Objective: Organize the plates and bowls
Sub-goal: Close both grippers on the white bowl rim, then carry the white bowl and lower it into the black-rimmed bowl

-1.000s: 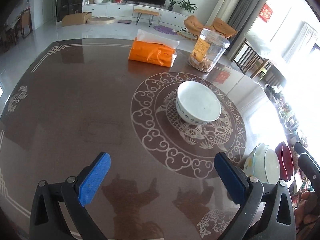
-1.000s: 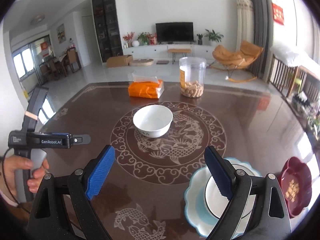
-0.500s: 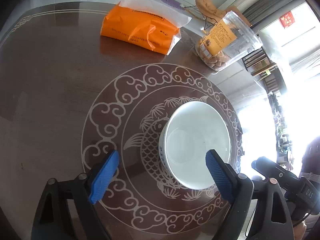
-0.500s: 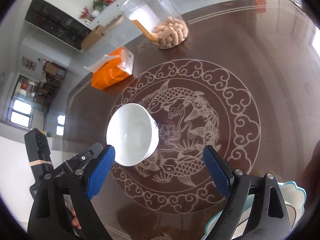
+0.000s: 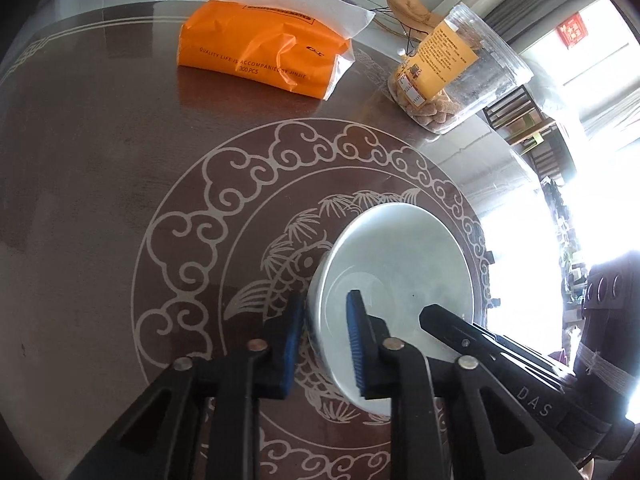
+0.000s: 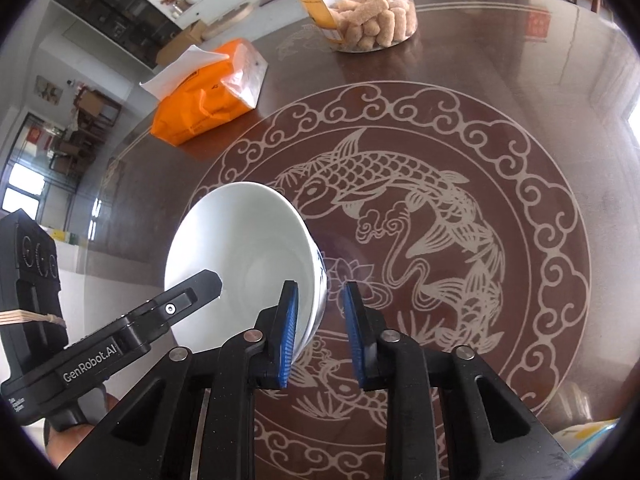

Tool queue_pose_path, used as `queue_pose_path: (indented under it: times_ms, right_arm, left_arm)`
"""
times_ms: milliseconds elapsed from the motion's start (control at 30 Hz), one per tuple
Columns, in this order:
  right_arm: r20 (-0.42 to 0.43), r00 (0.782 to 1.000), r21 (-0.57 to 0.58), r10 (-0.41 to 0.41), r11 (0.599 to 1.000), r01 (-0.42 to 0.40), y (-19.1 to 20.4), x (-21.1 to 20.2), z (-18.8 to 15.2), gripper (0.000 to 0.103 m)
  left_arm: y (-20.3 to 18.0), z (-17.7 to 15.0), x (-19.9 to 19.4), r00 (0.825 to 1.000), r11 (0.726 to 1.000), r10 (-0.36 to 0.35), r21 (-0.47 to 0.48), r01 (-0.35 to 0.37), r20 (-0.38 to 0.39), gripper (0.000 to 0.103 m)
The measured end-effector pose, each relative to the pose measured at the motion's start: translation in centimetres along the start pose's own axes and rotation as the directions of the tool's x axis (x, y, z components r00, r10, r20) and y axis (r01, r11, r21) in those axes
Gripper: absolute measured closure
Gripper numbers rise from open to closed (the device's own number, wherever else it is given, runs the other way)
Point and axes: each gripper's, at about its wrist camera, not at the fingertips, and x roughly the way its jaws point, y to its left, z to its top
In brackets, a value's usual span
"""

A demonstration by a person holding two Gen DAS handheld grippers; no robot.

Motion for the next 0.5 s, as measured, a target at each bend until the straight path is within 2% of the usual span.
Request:
queue_pose_path:
  times_ms: [100, 267, 500]
  right_arm:
    - [0.001, 0.999, -0.026, -0.032, 0.999, 0.032, 0.4, -0.3, -0.3, 0.091]
    - [0.019, 1.000, -0.006, 0.012, 1.000, -0.012, -0.1, -1.9, -0.9, 0.091]
    - [0.071, 0.997, 0.012, 0.026, 1.000, -0.027, -1.4, -8.5, -2.6, 0.091]
  left_arm:
    - [-0.3, -0.4, -0.4, 1.000, 1.000, 0.015, 0.024, -0.015, 0.001, 0.089]
    - [-1.9, -1.4, -2.1, 1.000, 0.998, 0.001, 0.069, -0.001, 0.002, 0.089]
    - [-7.7, -4.0, -6.6, 0.999, 0.983, -0.040, 0.180, 0.035, 0.025, 0.089]
